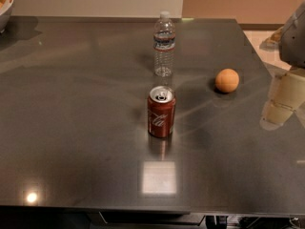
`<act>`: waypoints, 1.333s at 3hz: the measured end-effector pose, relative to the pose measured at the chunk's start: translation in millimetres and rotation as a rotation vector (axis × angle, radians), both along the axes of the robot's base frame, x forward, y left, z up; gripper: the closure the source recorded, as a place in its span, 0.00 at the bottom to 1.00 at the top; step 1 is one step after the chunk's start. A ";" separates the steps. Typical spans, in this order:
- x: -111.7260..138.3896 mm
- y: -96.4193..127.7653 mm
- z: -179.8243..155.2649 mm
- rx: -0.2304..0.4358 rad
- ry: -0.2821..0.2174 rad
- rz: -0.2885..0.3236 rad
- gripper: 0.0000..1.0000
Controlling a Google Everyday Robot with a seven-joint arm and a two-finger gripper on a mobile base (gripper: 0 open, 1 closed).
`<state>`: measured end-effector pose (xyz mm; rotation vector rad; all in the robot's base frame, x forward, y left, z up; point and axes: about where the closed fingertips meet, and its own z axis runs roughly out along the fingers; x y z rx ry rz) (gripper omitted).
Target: Pick coke can
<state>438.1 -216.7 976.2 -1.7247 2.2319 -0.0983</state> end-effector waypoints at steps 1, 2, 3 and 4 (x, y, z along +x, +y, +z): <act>0.2 0.4 0.9 0.000 -0.002 0.001 0.00; 3.6 19.0 -0.2 0.067 0.009 0.043 0.00; 9.3 54.2 -10.3 0.162 0.017 0.098 0.00; 16.1 89.4 -22.9 0.238 0.016 0.140 0.00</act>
Offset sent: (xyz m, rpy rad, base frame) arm 0.0084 0.0514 -0.0057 0.1918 0.0532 0.1217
